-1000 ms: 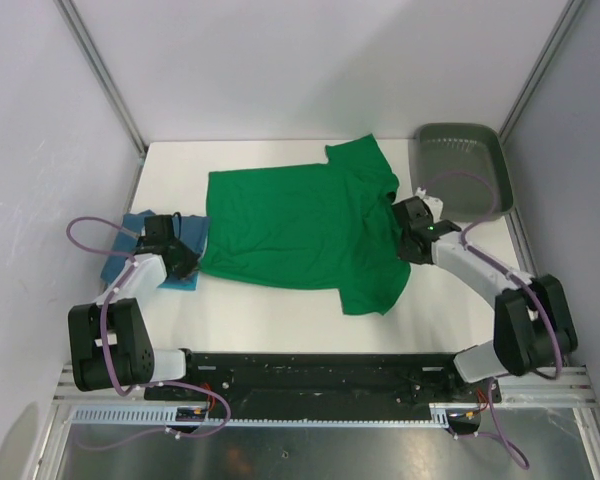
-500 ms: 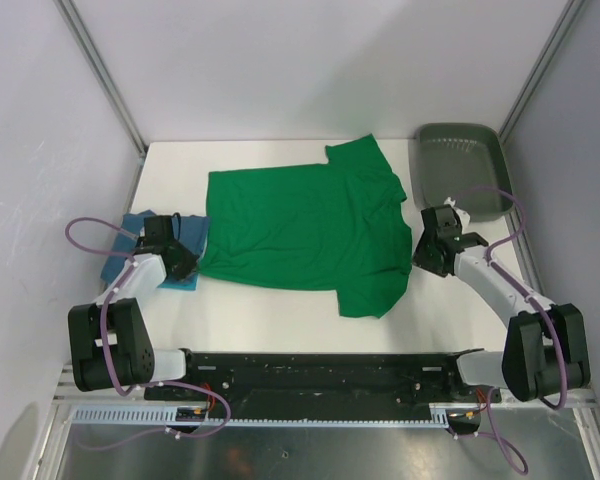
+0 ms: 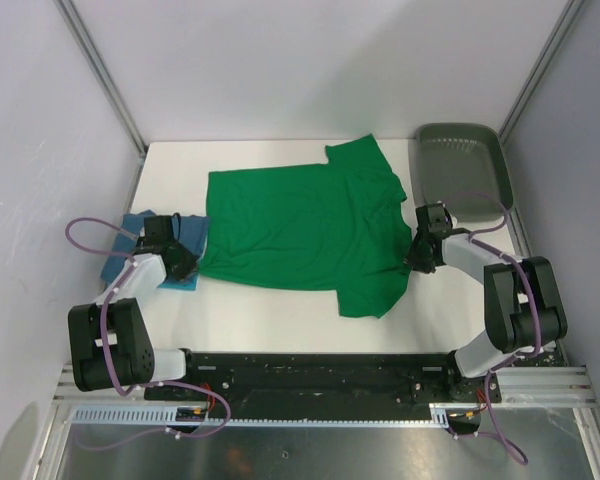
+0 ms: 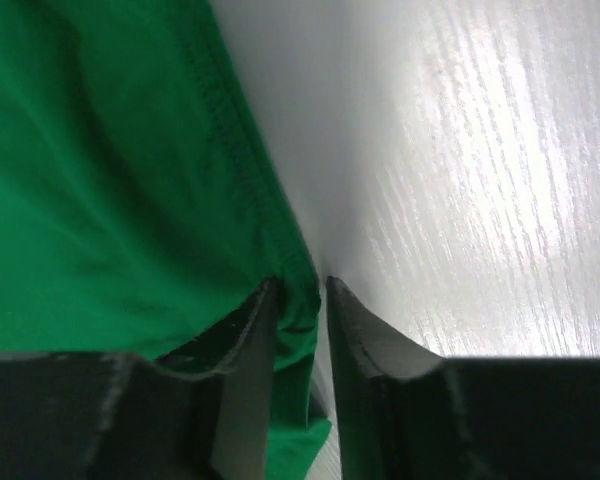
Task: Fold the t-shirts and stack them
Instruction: Flatten out the tshirt
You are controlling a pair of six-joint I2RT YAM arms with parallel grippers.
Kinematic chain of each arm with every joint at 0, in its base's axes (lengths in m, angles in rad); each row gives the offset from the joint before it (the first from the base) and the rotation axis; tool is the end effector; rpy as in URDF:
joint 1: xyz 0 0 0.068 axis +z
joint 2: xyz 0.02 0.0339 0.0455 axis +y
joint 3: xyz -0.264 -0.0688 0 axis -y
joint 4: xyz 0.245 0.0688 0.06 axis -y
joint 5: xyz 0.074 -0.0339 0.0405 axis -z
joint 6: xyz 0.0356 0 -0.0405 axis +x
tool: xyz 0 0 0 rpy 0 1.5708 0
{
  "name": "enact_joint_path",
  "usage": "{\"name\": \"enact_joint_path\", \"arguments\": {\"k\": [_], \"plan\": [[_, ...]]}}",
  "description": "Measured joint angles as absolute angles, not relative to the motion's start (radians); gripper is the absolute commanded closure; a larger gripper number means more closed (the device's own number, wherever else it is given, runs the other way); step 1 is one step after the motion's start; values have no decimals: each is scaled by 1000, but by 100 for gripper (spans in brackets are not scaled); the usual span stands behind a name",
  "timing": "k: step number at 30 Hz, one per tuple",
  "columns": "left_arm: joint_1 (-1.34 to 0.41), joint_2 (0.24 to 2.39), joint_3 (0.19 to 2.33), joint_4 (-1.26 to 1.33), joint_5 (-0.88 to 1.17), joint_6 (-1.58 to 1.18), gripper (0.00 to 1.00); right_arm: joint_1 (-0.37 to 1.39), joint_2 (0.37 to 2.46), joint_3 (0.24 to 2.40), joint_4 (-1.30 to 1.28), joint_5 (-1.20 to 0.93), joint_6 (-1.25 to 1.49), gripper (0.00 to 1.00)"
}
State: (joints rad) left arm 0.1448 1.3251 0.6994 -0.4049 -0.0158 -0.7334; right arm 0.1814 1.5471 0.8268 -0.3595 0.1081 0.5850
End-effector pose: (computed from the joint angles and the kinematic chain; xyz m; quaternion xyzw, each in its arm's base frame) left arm 0.2432 0.0360 0.1807 -0.4116 0.8714 -0.0701 0.2576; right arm 0.2850 0.0484 0.1644 0.2070 0.9463 0.0421 0.2447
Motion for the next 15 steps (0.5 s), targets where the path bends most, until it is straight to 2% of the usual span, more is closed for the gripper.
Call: {"name": "enact_joint_path", "arguments": {"k": [3,5,12,15], "plan": [[145,1325,699,-405,-16,-733,100,179,1564,828,-345,110,598,90],[145,1325,699,-406,-15,-733,100,176,1567,828,-345,120,603,94],[145,1311,690,-404,-14,-733,100,138,1534,798,-361,139,606,94],[145,1295,661,-406,-11,-734,100,109,1491,752,-389,141,606,88]]}}
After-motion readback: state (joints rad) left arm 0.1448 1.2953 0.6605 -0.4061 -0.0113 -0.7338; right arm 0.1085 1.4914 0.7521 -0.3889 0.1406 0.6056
